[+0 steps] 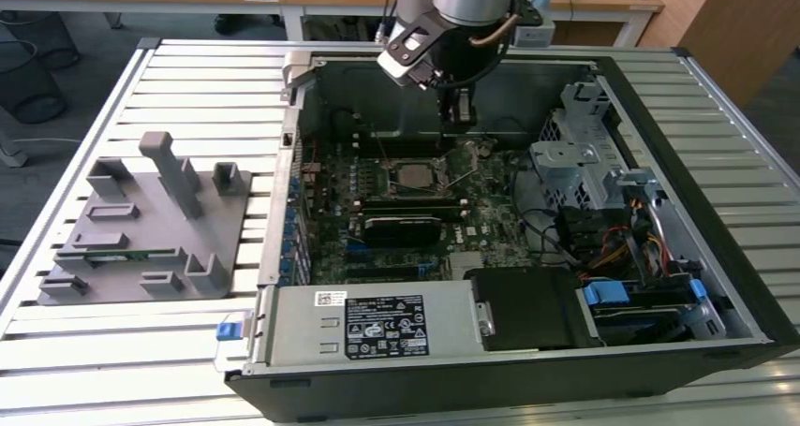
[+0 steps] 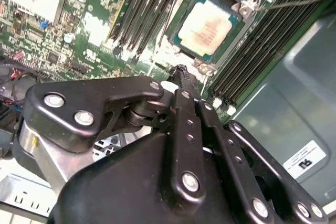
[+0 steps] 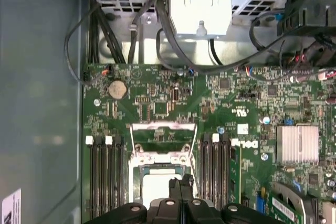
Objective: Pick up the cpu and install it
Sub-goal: 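Close the cpu cover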
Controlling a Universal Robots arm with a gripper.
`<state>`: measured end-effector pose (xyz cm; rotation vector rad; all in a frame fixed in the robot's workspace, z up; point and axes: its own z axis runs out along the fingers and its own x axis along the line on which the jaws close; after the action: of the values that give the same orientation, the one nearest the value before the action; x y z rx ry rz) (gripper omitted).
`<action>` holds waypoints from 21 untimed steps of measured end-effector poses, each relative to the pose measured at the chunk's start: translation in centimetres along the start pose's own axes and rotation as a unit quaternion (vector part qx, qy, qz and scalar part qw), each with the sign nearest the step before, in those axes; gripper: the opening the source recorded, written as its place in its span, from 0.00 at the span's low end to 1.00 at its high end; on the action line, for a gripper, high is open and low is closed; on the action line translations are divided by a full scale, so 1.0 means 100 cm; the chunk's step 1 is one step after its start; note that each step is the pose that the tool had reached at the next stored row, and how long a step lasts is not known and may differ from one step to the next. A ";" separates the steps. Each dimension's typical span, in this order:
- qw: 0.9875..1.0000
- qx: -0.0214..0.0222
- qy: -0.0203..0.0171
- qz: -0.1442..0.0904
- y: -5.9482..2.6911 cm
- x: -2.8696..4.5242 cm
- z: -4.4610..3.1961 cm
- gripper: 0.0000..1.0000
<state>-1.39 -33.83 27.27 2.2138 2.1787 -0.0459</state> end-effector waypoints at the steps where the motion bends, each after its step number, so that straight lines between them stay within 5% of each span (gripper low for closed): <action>1: 1.000 0.000 0.000 0.000 0.0016 0.0000 0.0001 0.11; 10: 1.000 0.004 0.000 -0.001 0.0204 0.0008 0.0016 0.11; 21: 1.000 0.003 0.000 -0.016 0.0320 0.0013 0.0036 0.11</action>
<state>1.82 -33.76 26.92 2.1816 2.2178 -0.0545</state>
